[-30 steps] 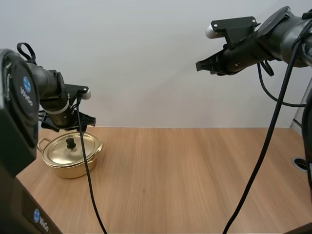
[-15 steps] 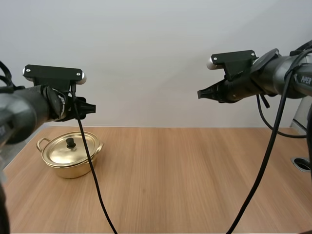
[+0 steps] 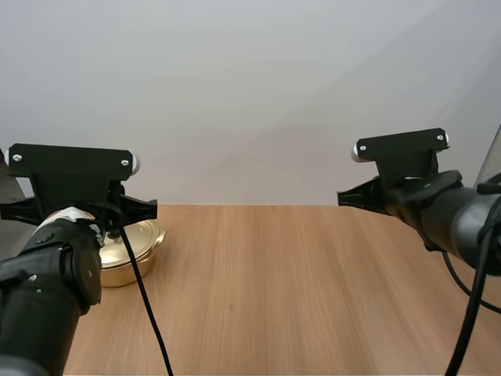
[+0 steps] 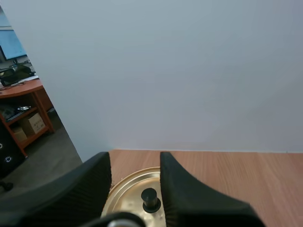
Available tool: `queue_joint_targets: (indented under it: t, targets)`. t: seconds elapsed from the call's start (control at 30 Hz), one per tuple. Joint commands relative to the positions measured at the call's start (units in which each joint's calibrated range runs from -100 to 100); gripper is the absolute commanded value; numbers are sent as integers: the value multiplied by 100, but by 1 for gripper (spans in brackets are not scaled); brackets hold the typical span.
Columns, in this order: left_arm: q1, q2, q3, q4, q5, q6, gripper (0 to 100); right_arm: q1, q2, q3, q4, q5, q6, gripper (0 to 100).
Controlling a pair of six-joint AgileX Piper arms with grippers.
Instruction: Open the pot, put the car inside, and close it
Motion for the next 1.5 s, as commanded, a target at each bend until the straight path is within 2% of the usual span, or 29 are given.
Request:
queue_joint_targets:
  t: [0.0, 0.07, 0.17, 0.23, 0.33, 0.4, 0.47, 0.53, 0.6, 0.67, 0.7, 0.77, 0.83, 1.0, 1.1, 1.17, 1.3, 1.4, 1.47]
  targets:
    - [-9, -2305, 4, -8, 718, 15, 51, 25, -225, 88, -282, -463, -3, 0]
    - [-137, -2413, 4, -8, 966, 5, 51, 34, -454, 114, -245, -506, 7, 0]
    - [-506, -2372, 4, 58, 1445, 24, 51, 34, -856, 143, -248, -676, 31, 0]
    - [-820, -2383, 4, 375, 1445, 24, 51, 34, -1137, 204, -269, -857, 31, 0]
    - [-1182, -2395, 4, 934, 1739, -71, 51, 34, -1542, 359, -269, -741, 31, 0]
    - [-1416, -2463, 4, 1401, 2454, -640, 51, 34, -1858, 467, -269, -227, 31, 0]
    - [-1506, -2621, 4, 2097, 2884, -1302, 51, 34, -2066, 571, -193, 228, 39, 0]
    - [-1526, -2789, 18, 3036, 3190, -2197, 51, 4, -2223, 678, -35, 647, 39, 0]
    - [-1526, -2966, 124, 4312, 3497, -3437, 51, -68, -2350, 799, 11, 908, 39, 0]
    - [-1518, -3099, 359, 5179, 3927, -4431, 51, -144, -2498, 972, 36, 930, 39, 0]
    - [-1512, -3164, 522, 5392, 4094, -4717, 50, -174, -2574, 1040, 36, 930, 14, 0]
    - [-1502, -3291, 864, 5279, 4234, -4795, 49, -207, -2703, 1152, -50, 973, -3, 0]
    - [-1503, -3352, 1273, 4953, 4034, -4711, 40, -235, -2758, 1151, -102, 1241, -15, 0]
    - [-1557, -3352, 1927, 4230, 3104, -4362, 0, -321, -2830, 1151, -91, 1720, -151, 0]
    - [-1609, -3352, 2145, 4196, 2402, -4338, 0, -375, -2966, 1151, -27, 1720, -151, 0]
    - [-1609, -3352, 2145, 3961, 2589, -4338, 0, -395, -3030, 1151, -26, 1742, -151, 0]
    - [-1633, -3352, 2145, 3911, 2713, -4338, 0, -456, -3136, 1151, -13, 1796, -151, 0]
    - [-1561, -3352, 2145, 4014, 2647, -4338, 0, -463, -3204, 1151, -3, 1796, -151, 0]
    - [-1458, -3352, 2145, 4117, 2647, -4338, 0, -463, -3232, 1151, -3, 1796, -151, 0]
